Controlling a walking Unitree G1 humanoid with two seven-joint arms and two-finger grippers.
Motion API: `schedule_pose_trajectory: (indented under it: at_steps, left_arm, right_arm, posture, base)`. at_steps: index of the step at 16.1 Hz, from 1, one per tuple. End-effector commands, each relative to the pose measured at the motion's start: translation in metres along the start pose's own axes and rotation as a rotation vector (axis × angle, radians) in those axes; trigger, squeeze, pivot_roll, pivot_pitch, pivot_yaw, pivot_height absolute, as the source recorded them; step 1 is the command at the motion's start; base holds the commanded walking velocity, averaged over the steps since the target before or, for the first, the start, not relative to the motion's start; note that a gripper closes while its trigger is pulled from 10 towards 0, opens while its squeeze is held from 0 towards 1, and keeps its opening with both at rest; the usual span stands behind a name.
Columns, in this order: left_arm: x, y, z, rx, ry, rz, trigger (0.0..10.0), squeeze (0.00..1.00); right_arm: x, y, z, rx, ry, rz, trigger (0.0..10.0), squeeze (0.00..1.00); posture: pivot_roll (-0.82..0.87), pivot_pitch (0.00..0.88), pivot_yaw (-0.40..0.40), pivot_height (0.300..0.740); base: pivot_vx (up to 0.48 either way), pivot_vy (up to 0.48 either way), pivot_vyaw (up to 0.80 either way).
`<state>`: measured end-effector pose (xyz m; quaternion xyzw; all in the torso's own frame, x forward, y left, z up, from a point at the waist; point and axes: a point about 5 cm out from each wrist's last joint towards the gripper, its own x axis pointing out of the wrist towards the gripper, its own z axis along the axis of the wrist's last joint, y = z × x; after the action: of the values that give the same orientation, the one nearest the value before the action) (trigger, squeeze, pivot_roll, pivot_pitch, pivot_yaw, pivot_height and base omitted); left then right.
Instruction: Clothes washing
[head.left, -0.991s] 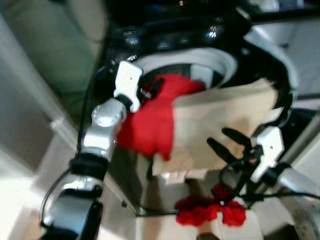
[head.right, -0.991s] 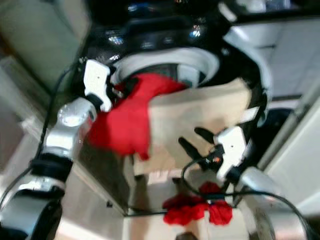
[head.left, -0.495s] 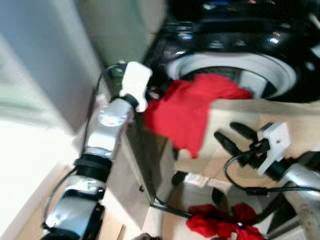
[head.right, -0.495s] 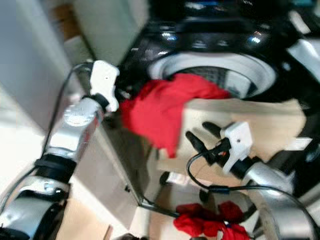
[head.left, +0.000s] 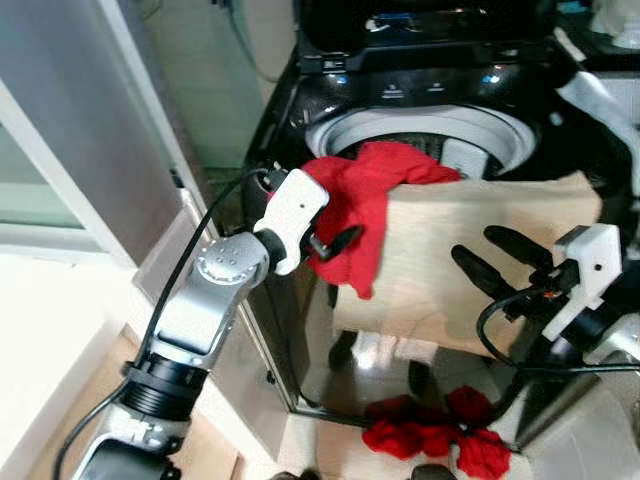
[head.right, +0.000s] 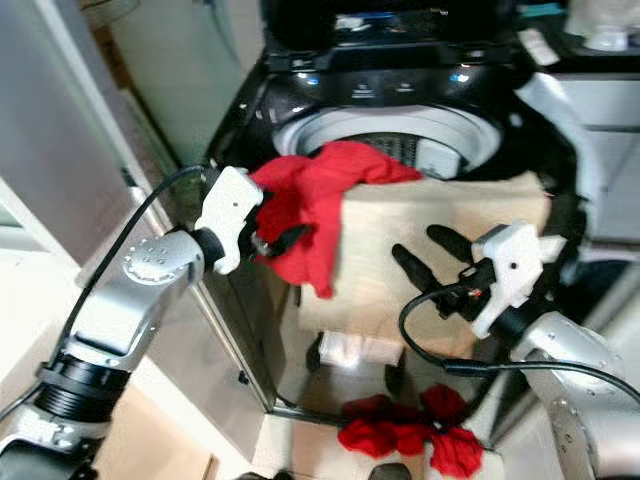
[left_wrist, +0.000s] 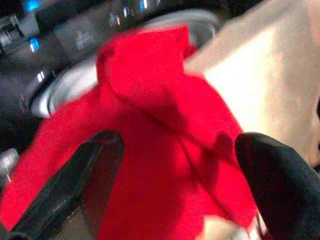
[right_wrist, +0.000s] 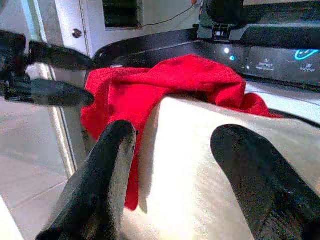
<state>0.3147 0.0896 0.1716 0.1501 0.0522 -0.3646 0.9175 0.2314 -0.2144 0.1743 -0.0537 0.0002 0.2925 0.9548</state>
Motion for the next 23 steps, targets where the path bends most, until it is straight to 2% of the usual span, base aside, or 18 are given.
schedule_pose_trajectory:
  at_steps: [1,2,3,4,6,8,11,13,14,20,23]
  left_arm:
    - [-0.004,0.002,-0.013,0.004,0.079,0.02,10.0,0.0]
    - [-0.005,0.002,-0.015,0.032,0.102,0.035,10.0,0.0]
    - [-0.005,0.007,-0.027,0.068,0.146,0.067,10.0,0.0]
    - [-0.006,0.02,-0.041,0.087,0.201,0.142,10.0,0.0]
    - [-0.001,0.033,-0.059,0.103,0.26,0.2,10.0,0.0]
    - [0.007,0.047,-0.066,0.192,0.295,0.27,10.0,0.0]
    - [0.023,0.06,-0.067,0.267,0.29,0.349,10.0,0.0]
    - [0.031,0.061,-0.066,0.252,0.279,0.42,10.0,0.0]
    - [0.034,0.06,-0.065,0.225,0.269,0.43,10.0,0.0]
    - [0.053,0.05,-0.048,0.233,0.197,0.445,10.0,0.0]
    - [0.064,0.05,-0.025,0.225,0.143,0.463,10.0,0.0]
  right_arm:
    - [0.006,0.004,0.005,0.013,-0.014,0.047,10.0,0.4]
    - [0.003,0.006,0.006,0.016,-0.01,0.06,10.0,0.4]
    - [-0.001,0.008,0.007,0.015,0.014,0.089,10.0,0.4]
    - [0.001,0.006,0.01,0.012,0.008,0.095,10.0,0.4]
    - [0.004,0.013,0.006,0.029,0.012,0.115,10.0,0.41]
    - [0.005,0.016,0.005,0.039,0.015,0.121,10.0,0.4]
    - [0.007,0.02,0.003,0.044,0.012,0.118,10.0,0.4]
    - [0.009,0.02,0.002,0.041,0.011,0.117,10.0,0.4]
    - [0.009,0.021,0.002,0.039,0.01,0.115,10.0,0.41]
    - [0.009,0.026,0.0,0.045,0.008,0.119,10.0,0.4]
    - [0.012,0.029,-0.002,0.053,0.009,0.126,10.0,0.4]
  posture:
    - [-0.27,0.0,0.12,0.74]
    - [-0.26,0.0,0.096,0.74]
    - [-0.27,0.0,0.072,0.74]
    - [-0.28,0.0,0.065,0.74]
    - [-0.27,0.0,0.064,0.74]
    - [-0.28,0.0,0.072,0.74]
    - [-0.29,0.0,0.077,0.74]
    - [-0.3,0.0,0.09,0.74]
    - [-0.3,0.0,0.09,0.74]
    - [-0.32,0.0,0.1,0.74]
    - [-0.32,0.0,0.105,0.74]
  base:
    - [0.0,0.0,0.0]
    - [0.0,0.0,0.0]
    - [0.0,0.0,0.0]
    - [0.0,0.0,0.0]
    - [0.0,0.0,0.0]
    - [0.0,0.0,0.0]
    - [0.0,0.0,0.0]
    - [0.0,0.0,0.0]
    - [0.0,0.0,0.0]
    - [0.0,0.0,0.0]
    - [0.0,0.0,0.0]
